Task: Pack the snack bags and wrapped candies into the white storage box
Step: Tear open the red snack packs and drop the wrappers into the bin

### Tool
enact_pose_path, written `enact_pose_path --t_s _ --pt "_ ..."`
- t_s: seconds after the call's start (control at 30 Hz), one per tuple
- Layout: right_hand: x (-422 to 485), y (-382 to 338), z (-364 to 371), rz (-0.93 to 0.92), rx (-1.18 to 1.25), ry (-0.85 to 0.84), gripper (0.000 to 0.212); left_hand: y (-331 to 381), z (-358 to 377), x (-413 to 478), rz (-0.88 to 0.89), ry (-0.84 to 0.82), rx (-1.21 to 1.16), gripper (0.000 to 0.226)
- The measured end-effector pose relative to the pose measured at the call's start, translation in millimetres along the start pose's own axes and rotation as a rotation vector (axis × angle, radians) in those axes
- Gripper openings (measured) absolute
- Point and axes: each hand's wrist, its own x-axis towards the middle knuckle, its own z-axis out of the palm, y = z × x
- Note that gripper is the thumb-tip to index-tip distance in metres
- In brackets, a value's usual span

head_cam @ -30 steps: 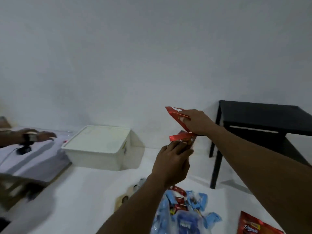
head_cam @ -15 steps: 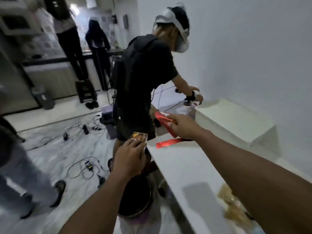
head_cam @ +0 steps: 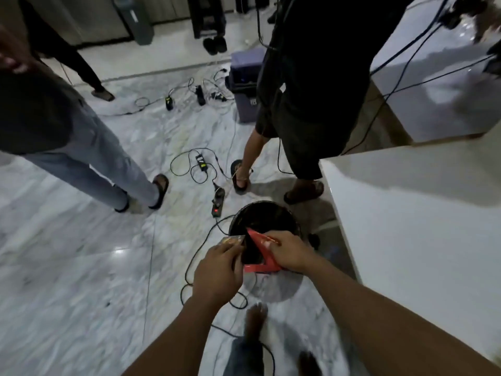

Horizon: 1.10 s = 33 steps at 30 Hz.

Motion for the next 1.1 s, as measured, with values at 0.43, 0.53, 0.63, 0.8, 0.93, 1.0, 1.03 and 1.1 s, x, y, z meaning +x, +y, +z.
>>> enact_pose_path --t_s 0.43,0.53,0.63,0.8,0.93,1.0,1.03,1.1 --pt "258.7 215.3 81.3 0.455 0.492 0.162 0.023 -127.5 256.1 184.5 -0.06 -0.343 -0.255 0.04" --pt "281.2 224.0 88.0 0.53 0.57 0.191 0.043 -126.3 266.6 196.5 -0.065 -0.386 -0.326 0.048" --pt "278.3 215.7 78.1 0.615 0.524 0.174 0.052 -118.0 256.3 202.6 -0.067 -0.416 -0.299 0.048" --pt "222.9 178.0 52.8 0.63 0.476 0.159 0.033 -87.3 200.8 193.6 -0.019 -0.565 -0.185 0.051" --pt "132.1 128.1 29.2 0.545 0.439 0.255 0.017 -28.2 137.3 164.6 0.13 -0.635 -0.103 0.049" --pt "72.8 107.1 16.7 0.524 0.418 0.329 0.019 9.9 106.8 143.2 0.245 -0.632 -0.08 0.046" --pt "41.3 101.4 10.5 0.519 0.405 0.358 0.022 30.9 93.1 131.0 0.321 -0.612 -0.066 0.042" --pt "-26.6 96.1 0.8 0.517 0.41 0.425 0.024 72.0 71.2 102.2 0.471 -0.535 -0.041 0.03"
